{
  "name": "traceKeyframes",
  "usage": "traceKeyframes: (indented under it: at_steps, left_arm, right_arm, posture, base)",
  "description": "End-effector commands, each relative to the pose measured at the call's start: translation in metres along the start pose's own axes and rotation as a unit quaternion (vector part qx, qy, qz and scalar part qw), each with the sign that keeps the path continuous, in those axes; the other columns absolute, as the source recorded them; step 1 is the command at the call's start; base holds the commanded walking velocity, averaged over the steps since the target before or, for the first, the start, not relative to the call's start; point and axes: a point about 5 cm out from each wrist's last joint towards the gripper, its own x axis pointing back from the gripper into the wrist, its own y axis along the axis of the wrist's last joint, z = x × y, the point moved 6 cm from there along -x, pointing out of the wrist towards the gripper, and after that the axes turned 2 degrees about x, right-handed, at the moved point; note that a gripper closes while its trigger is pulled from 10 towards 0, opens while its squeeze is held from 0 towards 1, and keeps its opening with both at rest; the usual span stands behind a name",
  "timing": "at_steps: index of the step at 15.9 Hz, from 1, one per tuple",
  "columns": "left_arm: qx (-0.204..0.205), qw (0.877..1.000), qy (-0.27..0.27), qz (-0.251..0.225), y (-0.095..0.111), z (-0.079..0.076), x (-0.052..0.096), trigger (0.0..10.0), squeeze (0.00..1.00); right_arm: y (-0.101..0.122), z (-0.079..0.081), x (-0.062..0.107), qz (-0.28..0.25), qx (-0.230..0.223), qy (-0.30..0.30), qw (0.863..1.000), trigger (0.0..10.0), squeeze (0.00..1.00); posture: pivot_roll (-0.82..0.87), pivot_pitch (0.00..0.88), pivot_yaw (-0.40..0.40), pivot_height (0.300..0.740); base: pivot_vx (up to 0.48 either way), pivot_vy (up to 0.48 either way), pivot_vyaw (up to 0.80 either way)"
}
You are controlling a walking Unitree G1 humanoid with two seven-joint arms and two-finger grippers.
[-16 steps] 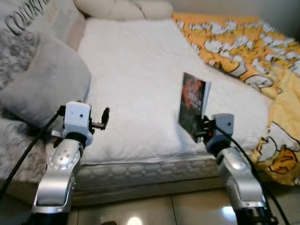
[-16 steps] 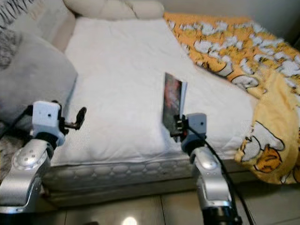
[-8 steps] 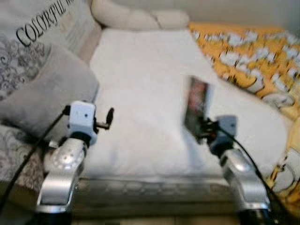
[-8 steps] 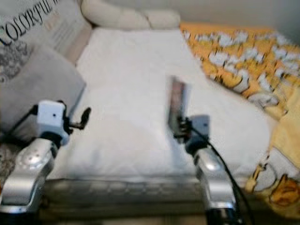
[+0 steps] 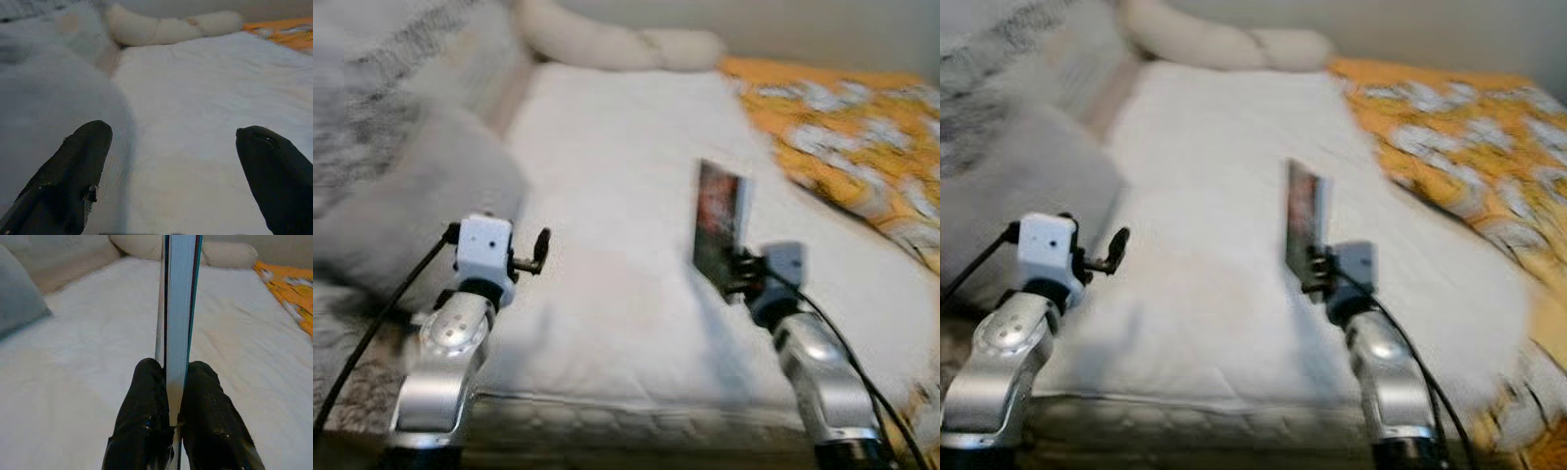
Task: Clean up the room
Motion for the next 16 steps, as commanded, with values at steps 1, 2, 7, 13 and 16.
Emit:
traceKeyframes:
  at_steps: [1,2,7,13,16]
  left_arm:
    - [-0.006,1.0,0.002,-0.003,0.003,0.004,0.002,10.0,0.18]
    - [-0.007,1.0,0.001,-0.001,0.002,0.004,0.004,10.0,0.17]
    - [-0.026,0.999,-0.028,0.007,-0.002,-0.002,0.017,10.0,0.16]
    - [-0.076,0.984,-0.156,0.043,-0.006,-0.012,0.022,10.0,0.16]
    - [-0.096,0.972,-0.202,0.071,-0.01,-0.009,0.026,10.0,0.16]
  right_arm:
    - [0.017,0.011,-0.002,-0.03,-0.012,0.024,0.999,10.0,0.0]
    - [0.016,0.011,-0.001,-0.029,-0.011,0.027,0.999,10.0,0.0]
    - [0.013,0.007,0.002,-0.022,-0.042,0.04,0.998,10.0,0.0]
    - [0.007,0.038,-0.046,0.074,-0.182,0.137,0.971,10.0,0.0]
    - [0.013,0.063,-0.066,0.107,-0.246,0.193,0.944,10.0,0.0]
  posture:
    - [0.06,0.0,-0.071,0.74]
    - [0.06,0.0,-0.072,0.74]
    - [0.07,0.0,-0.076,0.74]
    - [0.09,0.0,-0.061,0.74]
    - [0.1,0.0,-0.054,0.74]
  base:
    - [0.304,0.0,0.0]
    - [0.0,0.0,0.0]
    - [0.0,0.0,0.0]
    - [0.0,0.0,0.0]
    - [0.0,0.0,0.0]
